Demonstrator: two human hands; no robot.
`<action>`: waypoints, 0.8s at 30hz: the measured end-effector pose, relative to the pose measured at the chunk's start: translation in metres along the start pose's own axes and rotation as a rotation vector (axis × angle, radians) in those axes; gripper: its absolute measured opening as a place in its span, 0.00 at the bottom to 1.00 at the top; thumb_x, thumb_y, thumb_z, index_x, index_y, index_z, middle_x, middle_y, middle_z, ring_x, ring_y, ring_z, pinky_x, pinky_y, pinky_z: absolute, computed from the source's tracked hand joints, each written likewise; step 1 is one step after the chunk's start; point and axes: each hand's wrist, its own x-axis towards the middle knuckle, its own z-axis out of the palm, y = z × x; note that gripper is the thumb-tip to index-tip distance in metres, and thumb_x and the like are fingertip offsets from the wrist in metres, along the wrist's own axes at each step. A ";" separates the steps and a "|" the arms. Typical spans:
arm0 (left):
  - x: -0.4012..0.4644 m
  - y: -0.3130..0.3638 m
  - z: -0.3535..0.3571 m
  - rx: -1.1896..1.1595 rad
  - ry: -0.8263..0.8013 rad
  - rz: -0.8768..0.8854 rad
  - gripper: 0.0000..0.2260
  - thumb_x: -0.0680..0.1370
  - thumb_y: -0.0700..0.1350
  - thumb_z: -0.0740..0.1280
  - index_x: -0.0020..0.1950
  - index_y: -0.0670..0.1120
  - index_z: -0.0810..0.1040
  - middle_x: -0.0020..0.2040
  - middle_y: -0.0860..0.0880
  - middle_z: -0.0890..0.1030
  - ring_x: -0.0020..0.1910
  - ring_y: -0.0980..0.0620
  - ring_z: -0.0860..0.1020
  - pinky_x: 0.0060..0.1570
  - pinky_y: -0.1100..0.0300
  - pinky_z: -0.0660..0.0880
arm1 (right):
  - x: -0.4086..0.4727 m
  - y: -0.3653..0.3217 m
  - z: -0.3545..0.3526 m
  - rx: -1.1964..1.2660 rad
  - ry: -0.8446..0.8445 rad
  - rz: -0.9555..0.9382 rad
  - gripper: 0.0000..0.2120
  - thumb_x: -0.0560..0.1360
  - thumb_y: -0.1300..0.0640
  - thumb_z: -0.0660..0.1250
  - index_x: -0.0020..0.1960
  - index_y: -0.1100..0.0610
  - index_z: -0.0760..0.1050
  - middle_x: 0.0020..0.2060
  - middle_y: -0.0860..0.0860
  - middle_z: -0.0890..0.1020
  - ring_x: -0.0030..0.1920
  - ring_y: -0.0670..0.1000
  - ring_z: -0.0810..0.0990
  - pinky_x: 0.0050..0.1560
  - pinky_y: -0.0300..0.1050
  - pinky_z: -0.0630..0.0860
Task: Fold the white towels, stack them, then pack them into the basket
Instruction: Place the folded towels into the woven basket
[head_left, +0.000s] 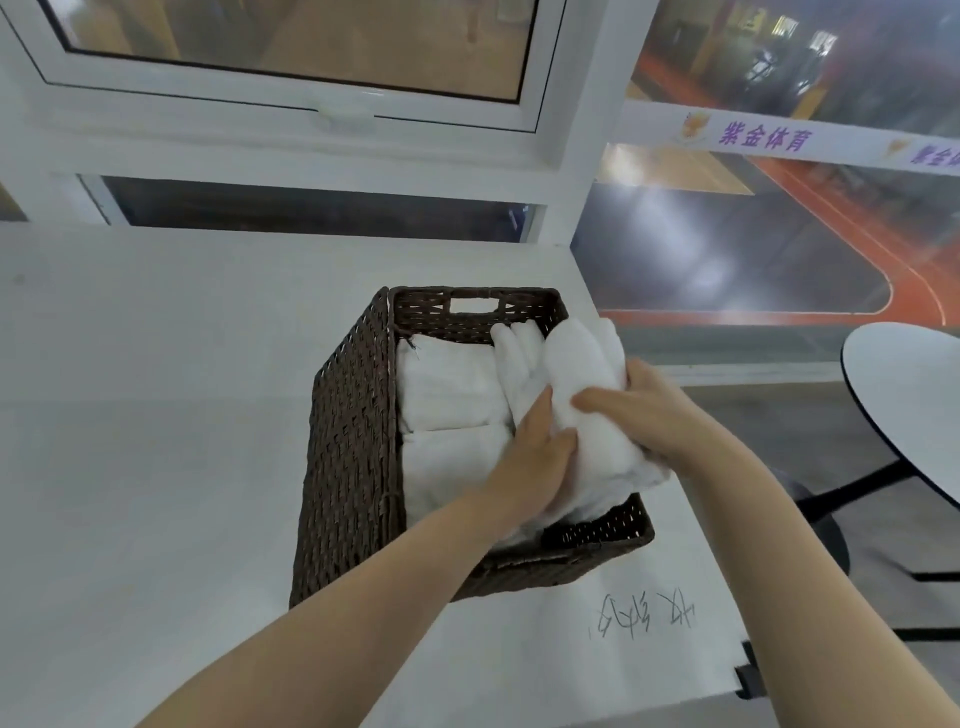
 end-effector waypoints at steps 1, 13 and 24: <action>0.004 -0.006 0.007 -0.024 -0.007 -0.027 0.25 0.82 0.51 0.54 0.78 0.62 0.52 0.77 0.58 0.63 0.75 0.54 0.62 0.76 0.50 0.57 | 0.004 0.005 0.001 -0.031 -0.013 0.012 0.24 0.69 0.45 0.72 0.61 0.53 0.70 0.50 0.51 0.80 0.48 0.53 0.81 0.51 0.55 0.80; 0.026 -0.040 0.025 -0.206 -0.049 -0.360 0.20 0.81 0.61 0.50 0.69 0.55 0.65 0.48 0.52 0.80 0.44 0.56 0.78 0.43 0.64 0.73 | 0.032 0.035 0.043 -0.390 -0.051 0.062 0.29 0.72 0.43 0.68 0.64 0.61 0.65 0.45 0.51 0.74 0.47 0.56 0.75 0.43 0.48 0.71; 0.062 -0.037 0.011 -0.736 0.183 -0.600 0.14 0.82 0.48 0.57 0.43 0.46 0.79 0.30 0.47 0.81 0.27 0.51 0.78 0.29 0.65 0.72 | 0.028 0.052 0.074 -0.255 0.156 -0.041 0.17 0.74 0.47 0.65 0.53 0.55 0.62 0.42 0.49 0.75 0.43 0.57 0.76 0.39 0.48 0.70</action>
